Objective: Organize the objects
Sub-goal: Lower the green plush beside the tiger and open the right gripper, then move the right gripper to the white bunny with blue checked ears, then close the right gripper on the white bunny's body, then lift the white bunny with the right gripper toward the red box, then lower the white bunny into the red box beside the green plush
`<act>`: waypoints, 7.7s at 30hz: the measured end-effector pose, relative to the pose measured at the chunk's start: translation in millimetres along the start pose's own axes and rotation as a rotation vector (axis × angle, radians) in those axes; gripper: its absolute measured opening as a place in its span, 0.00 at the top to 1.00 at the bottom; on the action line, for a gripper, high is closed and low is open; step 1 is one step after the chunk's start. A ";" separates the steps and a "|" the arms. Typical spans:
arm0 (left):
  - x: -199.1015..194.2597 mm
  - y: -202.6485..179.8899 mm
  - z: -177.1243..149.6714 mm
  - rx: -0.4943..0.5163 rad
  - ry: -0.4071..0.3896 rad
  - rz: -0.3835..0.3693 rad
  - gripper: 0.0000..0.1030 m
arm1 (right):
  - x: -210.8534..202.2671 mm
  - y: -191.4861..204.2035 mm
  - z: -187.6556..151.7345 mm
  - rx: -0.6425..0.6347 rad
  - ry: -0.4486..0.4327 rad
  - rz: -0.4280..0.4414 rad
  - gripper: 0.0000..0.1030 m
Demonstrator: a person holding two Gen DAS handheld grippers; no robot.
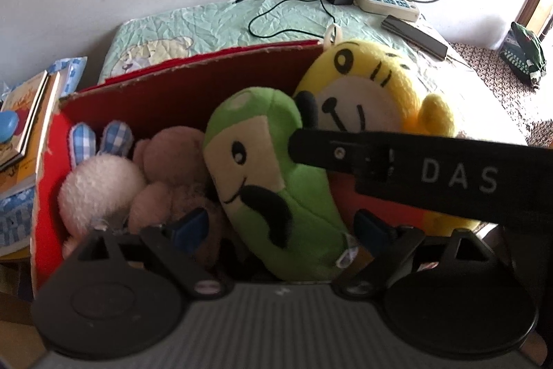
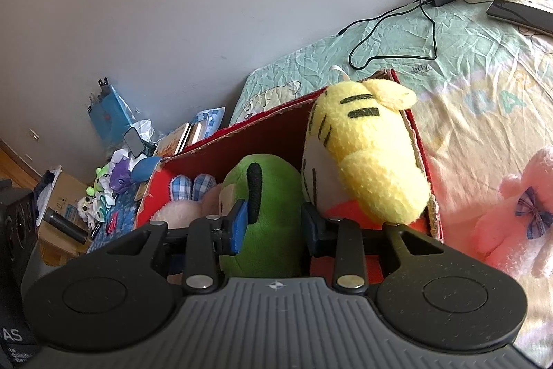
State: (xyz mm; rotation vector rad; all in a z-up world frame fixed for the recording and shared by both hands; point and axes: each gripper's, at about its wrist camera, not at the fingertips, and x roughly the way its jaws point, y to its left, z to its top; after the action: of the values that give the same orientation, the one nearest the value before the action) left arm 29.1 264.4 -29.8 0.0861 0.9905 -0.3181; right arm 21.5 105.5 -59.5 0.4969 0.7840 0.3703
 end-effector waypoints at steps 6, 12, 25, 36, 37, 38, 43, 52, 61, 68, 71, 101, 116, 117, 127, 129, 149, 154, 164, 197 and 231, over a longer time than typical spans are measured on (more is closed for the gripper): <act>0.9 -3.7 -2.2 -0.004 0.012 0.020 0.09 | -4.0 -2.2 -1.5 0.011 -0.002 0.011 0.66; -3.2 -8.2 -2.8 -0.005 0.009 0.045 0.09 | -15.0 -0.1 -2.7 0.006 -0.027 0.034 0.63; -25.0 -17.4 -3.0 0.008 -0.024 0.131 0.09 | -34.4 -5.1 -7.0 0.005 -0.048 0.066 0.62; -37.1 -29.6 -5.1 0.005 -0.042 0.185 0.09 | -55.2 -17.9 -10.0 0.005 -0.070 0.117 0.56; -38.2 -30.4 -5.0 0.003 -0.044 0.190 0.09 | -57.3 -19.1 -10.3 0.002 -0.072 0.125 0.56; -39.3 -30.7 -4.9 0.000 -0.046 0.192 0.09 | -59.4 -20.1 -10.3 0.000 -0.075 0.130 0.57; -47.1 -37.8 -4.5 -0.006 -0.060 0.216 0.09 | -73.4 -28.0 -11.4 -0.008 -0.087 0.189 0.57; -67.6 -58.4 -5.1 -0.008 -0.102 0.251 0.09 | -114.8 -66.7 -10.8 0.025 -0.127 0.241 0.57; -86.4 -110.0 4.2 0.034 -0.173 0.199 0.09 | -142.5 -145.9 -13.0 0.146 -0.118 0.109 0.57; -72.7 -160.1 7.5 0.119 -0.173 0.122 0.09 | -126.8 -199.3 -22.2 0.265 -0.002 0.055 0.57; -63.8 -177.5 6.0 0.145 -0.157 0.084 0.09 | -110.0 -214.3 -25.8 0.275 0.046 0.051 0.57; -26.5 -222.6 -7.0 0.095 -0.071 0.037 0.09 | -99.4 -268.9 -15.9 0.198 0.174 0.098 0.91; 80.9 -240.4 3.0 0.068 0.091 -0.077 0.10 | -91.8 -291.2 0.6 0.326 0.190 0.205 0.56; 88.9 -239.5 3.8 0.065 0.105 -0.073 0.10 | -88.0 -292.8 1.0 0.342 0.194 0.211 0.55; 120.4 -244.4 5.6 0.037 0.166 -0.085 0.26 | -68.7 -283.9 7.1 0.336 0.232 0.276 0.59; 118.9 -246.3 4.8 0.045 0.166 -0.076 0.28 | -70.1 -281.4 7.2 0.314 0.235 0.274 0.60; 53.6 -265.6 -25.4 0.123 0.066 -0.088 0.30 | -142.3 -229.5 -7.8 0.143 0.137 0.316 0.63; 20.2 -261.5 -23.8 0.135 -0.023 -0.069 0.30 | -157.7 -202.7 -0.1 0.093 0.069 0.356 0.63; -54.0 -226.1 -19.1 0.177 -0.228 -0.054 0.30 | -172.9 -118.3 8.5 -0.006 -0.093 0.391 0.63; -66.5 48.8 -32.4 0.016 -0.220 -0.005 0.30 | -5.6 46.6 -12.0 -0.037 -0.004 0.282 0.64; -69.6 40.1 -29.3 0.021 -0.160 0.067 0.09 | -45.8 51.3 -15.3 -0.117 -0.103 0.038 0.50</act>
State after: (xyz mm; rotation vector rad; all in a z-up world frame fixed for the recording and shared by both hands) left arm -17.7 324.4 9.1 0.1107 0.8237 -0.2694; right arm -26.6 129.7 -14.1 0.4186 0.6503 0.4200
